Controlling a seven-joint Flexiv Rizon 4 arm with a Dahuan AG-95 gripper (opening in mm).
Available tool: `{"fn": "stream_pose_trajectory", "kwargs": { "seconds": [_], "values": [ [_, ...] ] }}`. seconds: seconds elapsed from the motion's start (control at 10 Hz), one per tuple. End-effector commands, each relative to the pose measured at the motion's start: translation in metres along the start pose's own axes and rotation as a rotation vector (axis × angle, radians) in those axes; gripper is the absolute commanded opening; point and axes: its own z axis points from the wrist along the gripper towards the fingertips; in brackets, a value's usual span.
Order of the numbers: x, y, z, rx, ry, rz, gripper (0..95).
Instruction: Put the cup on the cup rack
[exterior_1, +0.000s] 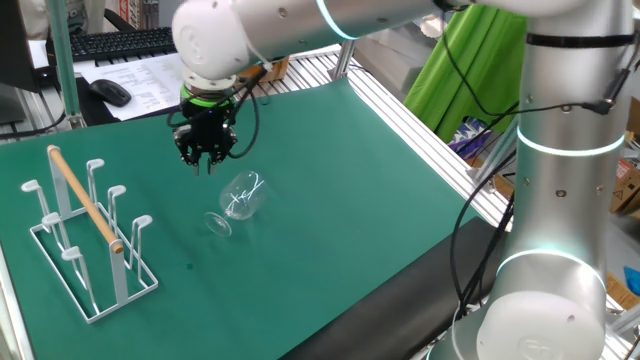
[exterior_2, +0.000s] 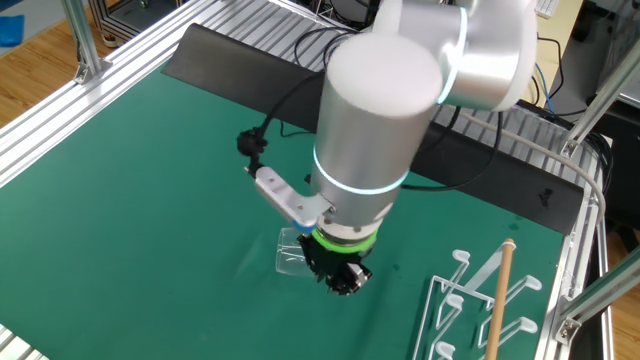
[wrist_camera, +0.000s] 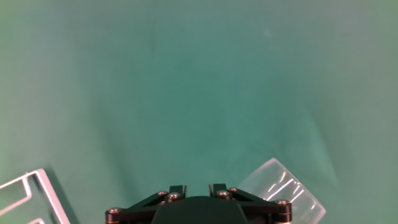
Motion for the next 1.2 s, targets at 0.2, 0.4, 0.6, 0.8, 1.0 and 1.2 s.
{"fn": "stream_pose_trajectory", "kwargs": {
  "seconds": [0.2,0.4,0.6,0.8,1.0,1.2],
  "values": [
    [-0.003,0.003,0.001,0.021,0.016,0.013,19.0],
    [-0.003,0.003,0.001,0.036,0.023,0.003,19.0],
    [-0.001,-0.002,-0.007,0.056,0.045,-0.011,19.0],
    [0.003,-0.008,-0.017,0.066,0.084,-0.024,19.0],
    [0.005,-0.012,-0.020,0.085,0.088,-0.026,19.0],
    [0.009,-0.022,-0.023,0.142,0.127,0.016,19.0]
  ]
}}
